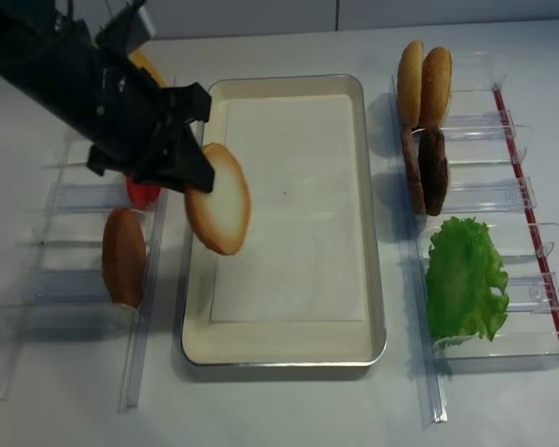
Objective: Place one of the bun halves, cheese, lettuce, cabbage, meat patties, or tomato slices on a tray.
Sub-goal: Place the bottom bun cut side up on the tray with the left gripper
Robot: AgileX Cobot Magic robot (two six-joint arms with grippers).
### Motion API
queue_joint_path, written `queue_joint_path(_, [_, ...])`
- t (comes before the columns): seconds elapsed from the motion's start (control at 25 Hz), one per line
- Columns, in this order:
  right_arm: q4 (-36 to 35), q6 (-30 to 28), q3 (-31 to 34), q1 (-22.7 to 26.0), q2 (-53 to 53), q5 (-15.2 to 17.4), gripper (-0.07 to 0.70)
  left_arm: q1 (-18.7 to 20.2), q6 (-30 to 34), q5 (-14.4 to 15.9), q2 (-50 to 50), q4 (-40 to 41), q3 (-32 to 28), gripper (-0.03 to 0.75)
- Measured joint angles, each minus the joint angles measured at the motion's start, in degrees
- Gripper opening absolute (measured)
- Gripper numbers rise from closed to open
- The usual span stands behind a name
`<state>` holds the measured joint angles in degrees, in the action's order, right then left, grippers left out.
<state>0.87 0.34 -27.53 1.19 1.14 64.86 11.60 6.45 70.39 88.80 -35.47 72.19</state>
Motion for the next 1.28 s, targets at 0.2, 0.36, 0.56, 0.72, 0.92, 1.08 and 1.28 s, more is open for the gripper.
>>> queue_joint_path(0.2, [0.0, 0.0, 0.0, 0.0, 0.0, 0.0, 0.575, 0.0, 5.0, -0.4, 4.4, -6.0, 0.0, 0.11])
queue_joint_path(0.36, [0.0, 0.0, 0.0, 0.0, 0.0, 0.0, 0.575, 0.0, 8.8, -0.8, 7.5, -9.5, 0.0, 0.11])
queue_joint_path(0.56, [0.0, 0.0, 0.0, 0.0, 0.0, 0.0, 0.575, 0.0, 11.5, -1.2, 10.9, -12.6, 0.0, 0.109])
queue_joint_path(0.72, [0.0, 0.0, 0.0, 0.0, 0.0, 0.0, 0.575, 0.1, 11.7, -1.3, 12.8, -13.4, 0.0, 0.109])
queue_joint_path(0.92, [0.0, 0.0, 0.0, 0.0, 0.0, 0.0, 0.575, 2.1, 11.9, -1.4, 15.1, -14.5, 0.3, 0.108])
queue_joint_path(1.08, [0.0, 0.0, 0.0, 0.0, 0.0, 0.0, 0.575, 3.9, 11.9, -1.5, 17.0, -14.5, 0.3, 0.108])
queue_joint_path(1.28, [0.0, 0.0, 0.0, 0.0, 0.0, 0.0, 0.575, 4.0, 12.0, -1.7, 19.0, -14.5, 0.3, 0.108])
